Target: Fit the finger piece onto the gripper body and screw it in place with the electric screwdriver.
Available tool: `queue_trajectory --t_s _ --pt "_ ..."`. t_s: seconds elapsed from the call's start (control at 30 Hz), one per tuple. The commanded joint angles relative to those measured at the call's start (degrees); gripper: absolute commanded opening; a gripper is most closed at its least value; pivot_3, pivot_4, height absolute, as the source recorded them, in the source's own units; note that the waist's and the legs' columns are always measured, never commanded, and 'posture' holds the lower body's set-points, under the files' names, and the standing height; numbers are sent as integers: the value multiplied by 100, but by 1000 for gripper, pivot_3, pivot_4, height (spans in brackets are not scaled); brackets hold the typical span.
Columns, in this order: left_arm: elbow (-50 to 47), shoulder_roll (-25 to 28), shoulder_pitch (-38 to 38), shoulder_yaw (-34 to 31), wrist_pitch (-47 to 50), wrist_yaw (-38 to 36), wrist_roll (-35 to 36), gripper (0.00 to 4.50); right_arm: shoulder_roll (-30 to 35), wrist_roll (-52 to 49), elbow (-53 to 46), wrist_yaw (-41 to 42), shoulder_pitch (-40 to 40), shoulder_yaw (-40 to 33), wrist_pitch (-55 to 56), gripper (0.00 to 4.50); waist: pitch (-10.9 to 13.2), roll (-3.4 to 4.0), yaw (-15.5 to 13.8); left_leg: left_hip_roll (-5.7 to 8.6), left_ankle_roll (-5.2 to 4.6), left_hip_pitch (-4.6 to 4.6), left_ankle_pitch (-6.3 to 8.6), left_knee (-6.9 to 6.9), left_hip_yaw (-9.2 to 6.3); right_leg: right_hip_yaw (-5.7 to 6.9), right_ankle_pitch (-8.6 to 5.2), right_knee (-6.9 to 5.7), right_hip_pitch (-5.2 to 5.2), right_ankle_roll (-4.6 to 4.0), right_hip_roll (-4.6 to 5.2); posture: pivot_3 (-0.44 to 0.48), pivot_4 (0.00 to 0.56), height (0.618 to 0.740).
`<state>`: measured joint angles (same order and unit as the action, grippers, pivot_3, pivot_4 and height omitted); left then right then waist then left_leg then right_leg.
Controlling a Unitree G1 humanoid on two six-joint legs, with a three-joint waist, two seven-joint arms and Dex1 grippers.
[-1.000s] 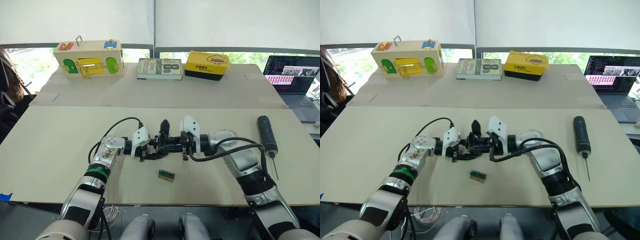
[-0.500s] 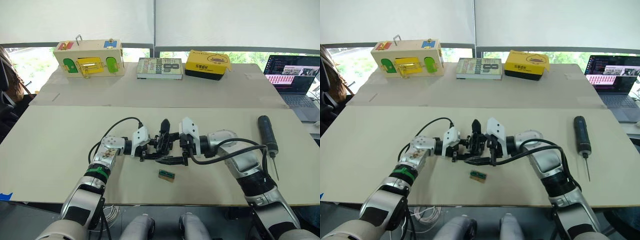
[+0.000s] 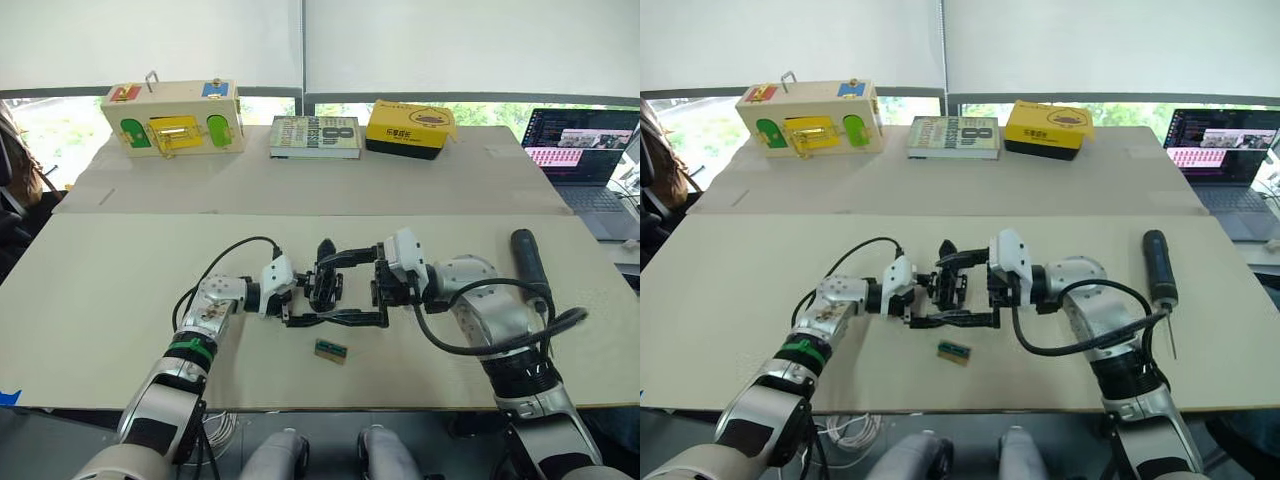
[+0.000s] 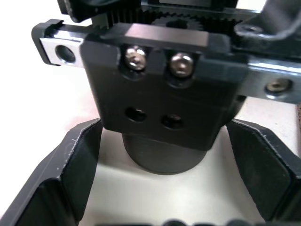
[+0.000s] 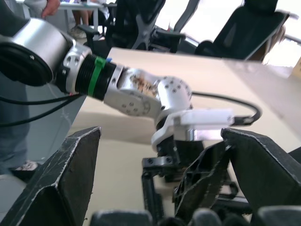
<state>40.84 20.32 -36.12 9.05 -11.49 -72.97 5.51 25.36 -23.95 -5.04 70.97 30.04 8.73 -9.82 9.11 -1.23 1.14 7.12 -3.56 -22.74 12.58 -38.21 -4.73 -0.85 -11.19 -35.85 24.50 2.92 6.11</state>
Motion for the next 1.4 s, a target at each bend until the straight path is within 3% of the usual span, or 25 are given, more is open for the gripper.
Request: queue_trajectory --t_s 0.03,0.2,0.43,0.6,0.7,0.87,1.03,1.13,1.27,1.4 --pt "-338 401 469 -137 102 -179 137 4462 224 -392 -528 33 -161 -471 113 4500 0 0 16 -2 0 2 0 5 1 0 0 -1 2 -1 0 0 150 740" --pt "-1184 929 1075 -452 352 -347 612 4462 779 -1089 -1363 -254 -748 -1110 -575 4500 0 1 17 -10 0 -1 -2 31 12 0 1 -4 37 -11 3 0 150 740" --pt "-2753 1683 1695 -1567 1603 -569 2197 4462 1324 -1781 -2584 -1396 -2767 -3166 -1157 4500 14 3 -150 -13 3 -32 -1 33 14 1 2 0 59 -13 15 0 150 740" --pt "-3030 1882 1383 -1853 1978 -335 2453 4462 1033 -1447 -2850 -1842 -4146 -4274 -739 4500 14 2 -273 -8 33 -23 16 33 20 6 0 8 43 -6 19 0 150 740" --pt "-3297 1830 1120 -2168 2469 74 2872 4462 490 -1330 -2915 -2249 -5099 -5096 -416 4500 16 0 -298 -7 32 -25 16 33 25 5 1 9 43 -4 19 0 150 740" --pt "-3829 1782 1032 -2267 3065 347 3300 4462 -230 -1373 -2877 -2942 -6021 -5677 -350 4500 15 5 -206 -11 31 -11 20 34 30 -5 -1 7 39 -3 18 0 150 740" --pt "-4104 1755 966 -2068 3190 220 3359 4462 -18 -1342 -2884 -3833 -5843 -5565 -949 4500 17 4 -89 -18 36 6 21 34 41 -18 -26 10 20 40 33 0 150 740" --pt "-4333 1861 929 -1882 3394 24 3427 4462 714 -1500 -2904 -5057 -5361 -5319 -2805 4500 18 2 -51 -27 38 36 22 34 43 -17 -32 11 -15 39 33 0 150 740" --pt "-4490 1970 931 -1743 3544 -234 3435 4462 1262 -1984 -2402 -5331 -4355 -5216 -3597 4500 19 2 -60 -39 35 34 21 34 43 -4 -40 13 -14 26 31 0 150 740" --pt "-4387 2036 965 -1636 3303 -506 3217 4462 2075 -1777 -1114 -5431 -3055 -4450 -4539 4500 26 1 -69 -41 -9 29 -3 36 46 3 -35 25 -15 12 29 0 150 740"
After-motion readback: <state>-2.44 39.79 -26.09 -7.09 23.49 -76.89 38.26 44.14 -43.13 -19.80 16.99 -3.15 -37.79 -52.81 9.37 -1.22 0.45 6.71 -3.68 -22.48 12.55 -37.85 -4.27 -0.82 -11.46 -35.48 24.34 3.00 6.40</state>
